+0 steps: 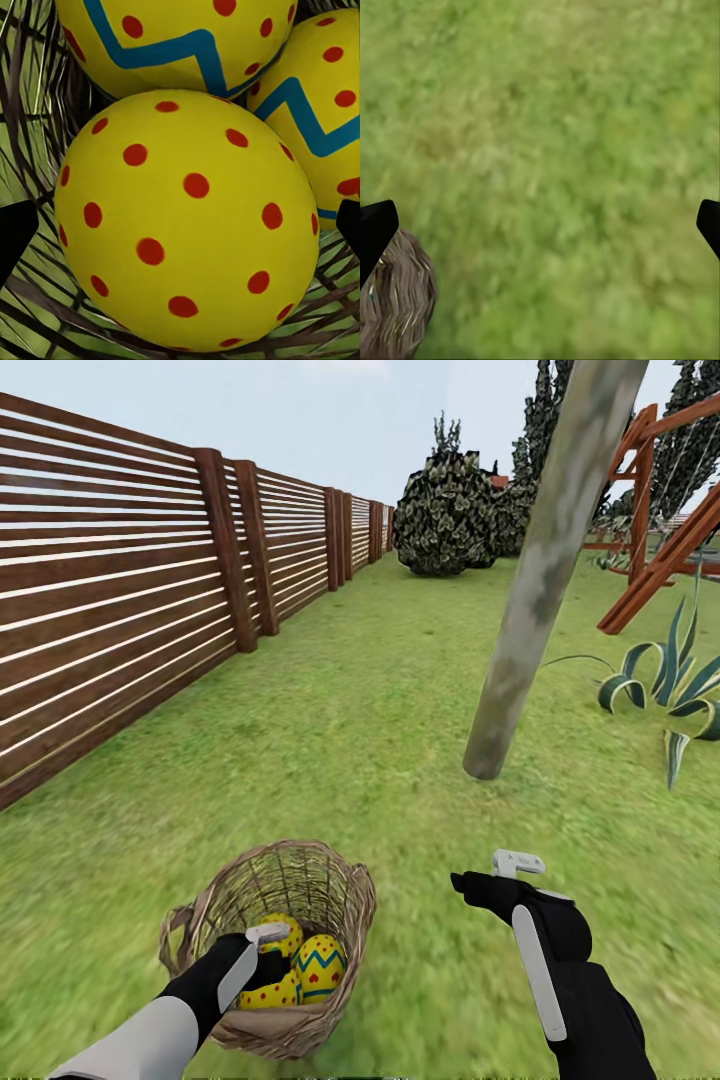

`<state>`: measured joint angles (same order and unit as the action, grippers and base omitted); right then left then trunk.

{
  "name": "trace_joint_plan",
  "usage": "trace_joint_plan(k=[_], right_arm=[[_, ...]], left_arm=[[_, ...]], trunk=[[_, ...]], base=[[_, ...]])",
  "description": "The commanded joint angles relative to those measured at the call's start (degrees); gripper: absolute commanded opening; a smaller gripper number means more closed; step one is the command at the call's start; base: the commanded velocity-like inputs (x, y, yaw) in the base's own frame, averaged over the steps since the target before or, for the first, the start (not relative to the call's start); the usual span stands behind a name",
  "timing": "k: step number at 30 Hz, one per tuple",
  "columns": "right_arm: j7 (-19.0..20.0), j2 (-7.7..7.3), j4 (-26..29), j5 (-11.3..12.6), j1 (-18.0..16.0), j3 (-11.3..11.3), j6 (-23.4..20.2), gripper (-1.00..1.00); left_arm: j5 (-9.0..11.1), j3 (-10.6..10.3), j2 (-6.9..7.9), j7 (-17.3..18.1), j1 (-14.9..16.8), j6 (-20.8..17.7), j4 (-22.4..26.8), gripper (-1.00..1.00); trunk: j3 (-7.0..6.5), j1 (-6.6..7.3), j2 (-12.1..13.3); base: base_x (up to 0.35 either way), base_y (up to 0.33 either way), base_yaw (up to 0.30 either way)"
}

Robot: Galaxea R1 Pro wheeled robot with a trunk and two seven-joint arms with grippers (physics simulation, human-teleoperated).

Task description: Take the three Easter eggs out of the wicker basket on the lawn in the garden, then place them on the lawn next to a single tree (choose any tree) so that all three eggs are next to the same tree and none are left in the basket.

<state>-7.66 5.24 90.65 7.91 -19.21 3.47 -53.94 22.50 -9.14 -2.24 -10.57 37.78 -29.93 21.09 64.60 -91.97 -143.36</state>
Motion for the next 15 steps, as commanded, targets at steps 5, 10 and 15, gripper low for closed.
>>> trace_joint_plan(k=[5, 10, 15], right_arm=[[-0.51, 0.04, 0.05, 0.62, -0.04, 0.05, -0.2, 1.0], [-0.51, 0.04, 0.05, 0.62, -0.04, 0.08, -0.2, 1.0], [-0.51, 0.04, 0.05, 0.62, -0.04, 0.13, -0.21, 1.0]], left_arm=[[0.54, -0.43, 0.04, -0.38, 0.02, -0.47, 0.1, 1.0], [0.53, -0.44, 0.03, -0.34, 0.02, -0.69, 0.08, 1.0], [0.45, -0.44, 0.04, -0.33, 0.02, -0.75, 0.08, 1.0]], trunk=[[0.72, -0.06, -0.07], [0.72, -0.06, -0.07], [1.61, -0.17, -0.12]], base=[[0.0, 0.0, 0.0], [0.0, 0.0, 0.0], [0.0, 0.0, 0.0]])
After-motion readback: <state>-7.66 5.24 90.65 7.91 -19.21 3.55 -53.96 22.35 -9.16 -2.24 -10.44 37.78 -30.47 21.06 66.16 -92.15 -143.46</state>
